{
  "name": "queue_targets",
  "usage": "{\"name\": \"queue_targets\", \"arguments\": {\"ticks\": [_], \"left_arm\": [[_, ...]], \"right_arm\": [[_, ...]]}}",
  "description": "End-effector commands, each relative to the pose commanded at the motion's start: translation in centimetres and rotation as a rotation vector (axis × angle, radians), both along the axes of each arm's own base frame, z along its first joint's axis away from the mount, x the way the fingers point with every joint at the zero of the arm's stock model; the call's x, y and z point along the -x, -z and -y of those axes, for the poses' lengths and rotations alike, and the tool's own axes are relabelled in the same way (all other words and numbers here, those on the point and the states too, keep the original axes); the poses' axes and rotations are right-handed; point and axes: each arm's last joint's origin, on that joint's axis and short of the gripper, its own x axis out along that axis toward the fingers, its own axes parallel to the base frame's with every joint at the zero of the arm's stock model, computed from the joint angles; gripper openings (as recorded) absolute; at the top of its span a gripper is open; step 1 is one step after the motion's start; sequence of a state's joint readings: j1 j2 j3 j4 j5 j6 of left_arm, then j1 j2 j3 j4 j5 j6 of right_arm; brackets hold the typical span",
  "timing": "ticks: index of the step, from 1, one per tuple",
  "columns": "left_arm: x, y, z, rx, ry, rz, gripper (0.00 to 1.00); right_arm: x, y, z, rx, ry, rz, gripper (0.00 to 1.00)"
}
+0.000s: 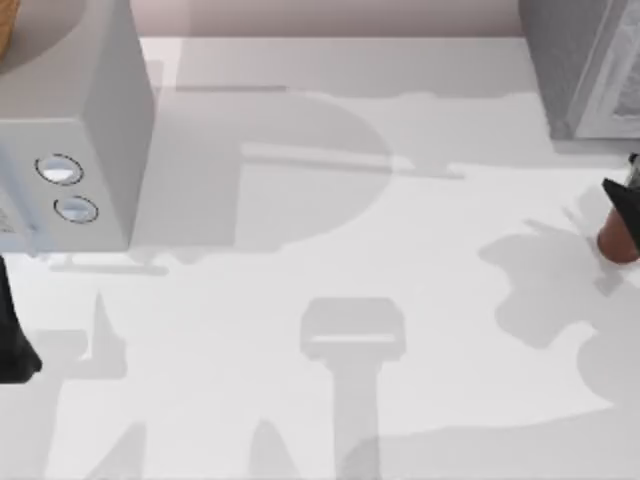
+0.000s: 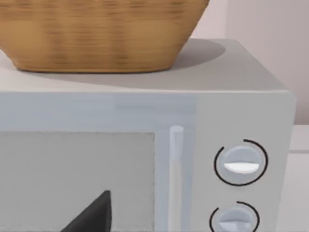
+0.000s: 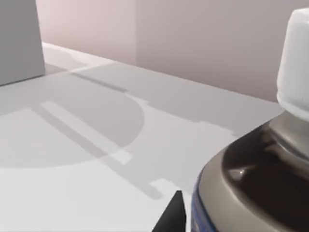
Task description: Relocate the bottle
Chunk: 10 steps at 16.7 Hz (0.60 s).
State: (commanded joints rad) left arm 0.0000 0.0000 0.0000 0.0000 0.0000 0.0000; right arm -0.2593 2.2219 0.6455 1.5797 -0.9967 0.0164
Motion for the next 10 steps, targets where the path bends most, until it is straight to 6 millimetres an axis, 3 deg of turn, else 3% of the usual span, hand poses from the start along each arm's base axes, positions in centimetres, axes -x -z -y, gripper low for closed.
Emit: {"name": "queue_targets", "arguments": {"ticks": [6,10], "left_arm": [[0.0,0.0,0.0,0.0,0.0,0.0,1.0],[0.0,0.0,0.0,0.0,0.0,0.0,1.0]], "right_arm": [[-0.68,0.73,-0.88,0.002,0.0,0.005,0.0],[-0.68,0.73,-0.88,0.002,0.0,0.005,0.3]]}}
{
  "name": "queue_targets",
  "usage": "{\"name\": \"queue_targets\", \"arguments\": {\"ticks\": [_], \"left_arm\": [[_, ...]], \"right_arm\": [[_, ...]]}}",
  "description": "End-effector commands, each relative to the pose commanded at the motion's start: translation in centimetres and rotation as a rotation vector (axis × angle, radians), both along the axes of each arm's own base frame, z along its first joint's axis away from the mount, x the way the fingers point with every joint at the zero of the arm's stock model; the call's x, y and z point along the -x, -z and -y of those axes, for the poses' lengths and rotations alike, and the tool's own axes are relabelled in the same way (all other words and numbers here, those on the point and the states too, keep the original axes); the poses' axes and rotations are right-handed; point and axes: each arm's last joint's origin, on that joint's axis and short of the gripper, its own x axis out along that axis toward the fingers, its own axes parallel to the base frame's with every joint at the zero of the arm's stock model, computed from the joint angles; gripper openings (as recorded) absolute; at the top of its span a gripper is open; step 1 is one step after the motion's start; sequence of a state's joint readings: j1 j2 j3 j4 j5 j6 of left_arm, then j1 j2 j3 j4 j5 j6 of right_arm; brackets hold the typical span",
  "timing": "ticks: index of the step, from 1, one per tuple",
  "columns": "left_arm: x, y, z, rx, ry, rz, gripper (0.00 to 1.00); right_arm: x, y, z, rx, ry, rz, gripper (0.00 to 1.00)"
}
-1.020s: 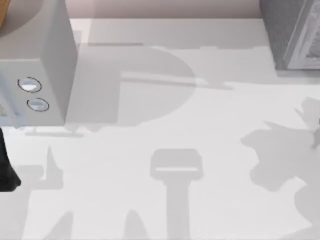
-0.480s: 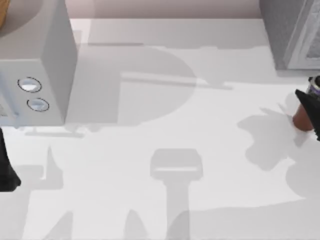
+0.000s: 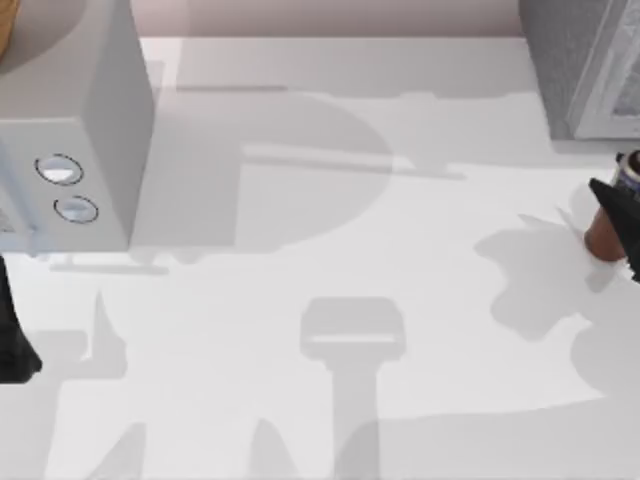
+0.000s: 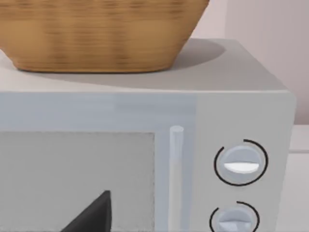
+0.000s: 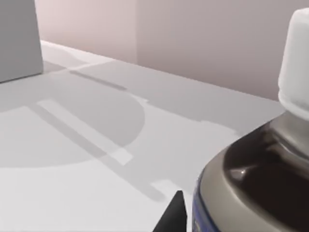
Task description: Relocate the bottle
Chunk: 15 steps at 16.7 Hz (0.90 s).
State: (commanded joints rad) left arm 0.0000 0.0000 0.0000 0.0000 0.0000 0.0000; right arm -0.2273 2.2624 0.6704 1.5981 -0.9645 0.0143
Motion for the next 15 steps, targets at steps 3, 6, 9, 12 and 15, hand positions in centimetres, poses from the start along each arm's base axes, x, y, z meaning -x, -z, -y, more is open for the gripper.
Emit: {"name": "queue_targets", "arguments": {"ticks": [3,6,9,12,15], "left_arm": [[0.0,0.0,0.0,0.0,0.0,0.0,1.0],[0.0,0.0,0.0,0.0,0.0,0.0,1.0],[0.0,0.0,0.0,0.0,0.0,0.0,1.0],[0.0,0.0,0.0,0.0,0.0,0.0,1.0],[0.0,0.0,0.0,0.0,0.0,0.0,1.0]], "right_arm": [[0.0,0.0,0.0,0.0,0.0,0.0,0.53],[0.0,0.0,0.0,0.0,0.0,0.0,0.75],[0.0,0.0,0.0,0.0,0.0,0.0,0.98],[0.0,0.0,0.0,0.0,0.0,0.0,1.0],[0.0,0.0,0.0,0.0,0.0,0.0,1.0]]}}
